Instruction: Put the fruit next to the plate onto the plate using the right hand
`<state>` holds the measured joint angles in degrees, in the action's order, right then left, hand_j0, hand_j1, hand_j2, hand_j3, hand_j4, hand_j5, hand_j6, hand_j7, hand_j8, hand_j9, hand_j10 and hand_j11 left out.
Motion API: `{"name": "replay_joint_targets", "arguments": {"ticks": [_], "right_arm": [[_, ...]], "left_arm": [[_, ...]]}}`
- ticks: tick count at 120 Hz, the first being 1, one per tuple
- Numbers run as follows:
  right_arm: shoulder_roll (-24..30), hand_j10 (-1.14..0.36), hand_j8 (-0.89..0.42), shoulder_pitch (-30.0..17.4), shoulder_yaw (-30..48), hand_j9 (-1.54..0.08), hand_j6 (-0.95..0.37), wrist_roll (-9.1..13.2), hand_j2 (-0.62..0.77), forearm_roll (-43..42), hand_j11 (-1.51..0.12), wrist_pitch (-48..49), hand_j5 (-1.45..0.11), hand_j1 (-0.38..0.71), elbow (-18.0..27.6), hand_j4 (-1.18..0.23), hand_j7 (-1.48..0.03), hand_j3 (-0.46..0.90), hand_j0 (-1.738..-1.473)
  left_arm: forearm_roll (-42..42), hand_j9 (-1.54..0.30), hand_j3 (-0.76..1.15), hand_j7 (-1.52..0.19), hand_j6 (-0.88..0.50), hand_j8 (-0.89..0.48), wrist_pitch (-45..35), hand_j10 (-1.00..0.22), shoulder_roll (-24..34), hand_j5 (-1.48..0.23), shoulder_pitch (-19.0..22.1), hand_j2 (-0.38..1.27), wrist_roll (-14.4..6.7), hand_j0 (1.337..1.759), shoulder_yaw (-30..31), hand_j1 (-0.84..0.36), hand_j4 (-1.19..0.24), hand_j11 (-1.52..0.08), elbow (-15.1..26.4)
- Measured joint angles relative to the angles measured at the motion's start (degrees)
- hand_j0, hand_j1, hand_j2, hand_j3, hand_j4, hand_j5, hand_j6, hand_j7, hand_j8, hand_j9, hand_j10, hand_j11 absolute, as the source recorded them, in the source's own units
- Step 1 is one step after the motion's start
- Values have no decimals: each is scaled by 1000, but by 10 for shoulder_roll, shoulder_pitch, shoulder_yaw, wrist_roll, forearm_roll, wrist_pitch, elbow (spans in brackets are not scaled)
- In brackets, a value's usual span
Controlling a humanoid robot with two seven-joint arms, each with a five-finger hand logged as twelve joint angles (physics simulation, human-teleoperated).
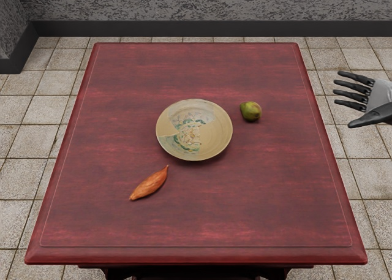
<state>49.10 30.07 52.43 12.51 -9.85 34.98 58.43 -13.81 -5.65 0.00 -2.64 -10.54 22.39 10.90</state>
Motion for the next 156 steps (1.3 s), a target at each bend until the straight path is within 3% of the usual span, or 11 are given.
{"name": "replay_joint_targets", "arguments": {"ticks": [28, 33, 41, 47, 57, 69, 80, 93, 113, 134, 156], "right_arm": [[-13, -31, -30, 24, -1, -42, -30, 8, -4, -2, -42, 0, -42, -312, 2, -31, -42, 0, -1658], [-17, -31, -31, 33, -3, -42, -30, 35, -4, -3, -42, 0, -42, -312, 18, -31, -42, 0, -1658], [-36, -31, -31, 52, -4, -42, -31, 100, -4, -15, -42, 0, -42, -311, 57, -31, -42, 0, -1658], [-50, -31, -31, 70, -5, -42, -31, 136, -4, -42, -42, 0, -42, -311, 92, -31, -43, 0, -1658], [-73, -33, -33, 116, -15, -44, -33, 178, -5, -102, -44, -17, -44, -310, 133, -33, -44, 0, -1658], [-128, -35, -35, 228, -94, -46, -35, 207, -6, -178, -46, -86, -46, -308, 133, -35, -46, 0, -1658], [-191, -36, -37, 325, -199, -47, -37, 217, -6, -245, -47, -184, -47, -306, 93, -37, -47, 0, -1658], [-275, -38, -38, 367, -284, -49, -39, 222, -7, -311, -49, -282, -49, -305, 26, -38, -49, 0, -1658], [-336, -39, -40, 361, -380, -50, -41, 224, -7, -367, -50, -409, -50, -304, -12, -40, -49, 0, -1658], [-359, -49, -50, 345, -411, -62, -50, 225, -8, -401, -62, -520, -62, -292, -21, -49, -62, 0, -1658], [-378, -124, -124, 337, -423, -159, -125, 225, -23, -407, -159, -575, -159, -203, -19, -124, -159, 0, -1658]], "left_arm": [[0, 0, 0, 0, 0, 0, 0, 0, 0, 0, 0, 0, 0, 1658, 0, 349, 0, 0, 0], [0, 0, 0, 0, 0, 0, 0, 0, 0, 0, 0, 0, 0, 1658, 0, 349, 0, 0, 0], [0, 0, 0, 0, 0, 0, 0, 0, 0, 0, 0, 0, 0, 1658, 0, 349, 0, 0, 0], [0, 0, 0, 0, 0, 0, 0, 0, 0, 0, 0, 0, 0, 1658, 0, 349, 0, 0, 0], [0, 0, 0, 0, 0, 0, 0, 0, 0, 0, 0, 0, 0, 1658, 0, 349, 0, 0, 0], [0, 0, 0, 0, 0, 0, 0, 0, 0, 0, 0, 0, 0, 1658, 0, 349, 0, 0, 0], [0, 0, 0, 0, 0, 0, 0, 0, 0, 0, 0, 0, 0, 1658, 0, 349, 0, 0, 0], [0, 0, 0, 0, 0, 0, 0, 0, 0, 0, 0, 0, 0, 1658, 0, 349, 0, 0, 0], [0, 0, 0, 0, 0, 0, 0, 0, 0, 0, 0, 0, 0, 1658, 0, 349, 0, 0, 0], [0, 0, 0, 0, 0, 0, 0, 0, 0, 0, 0, 0, 0, 1658, 0, 349, 0, 0, 0], [0, 0, 0, 0, 0, 0, 0, 0, 0, 0, 0, 0, 0, 1658, 0, 349, 0, 0, 0]]}}
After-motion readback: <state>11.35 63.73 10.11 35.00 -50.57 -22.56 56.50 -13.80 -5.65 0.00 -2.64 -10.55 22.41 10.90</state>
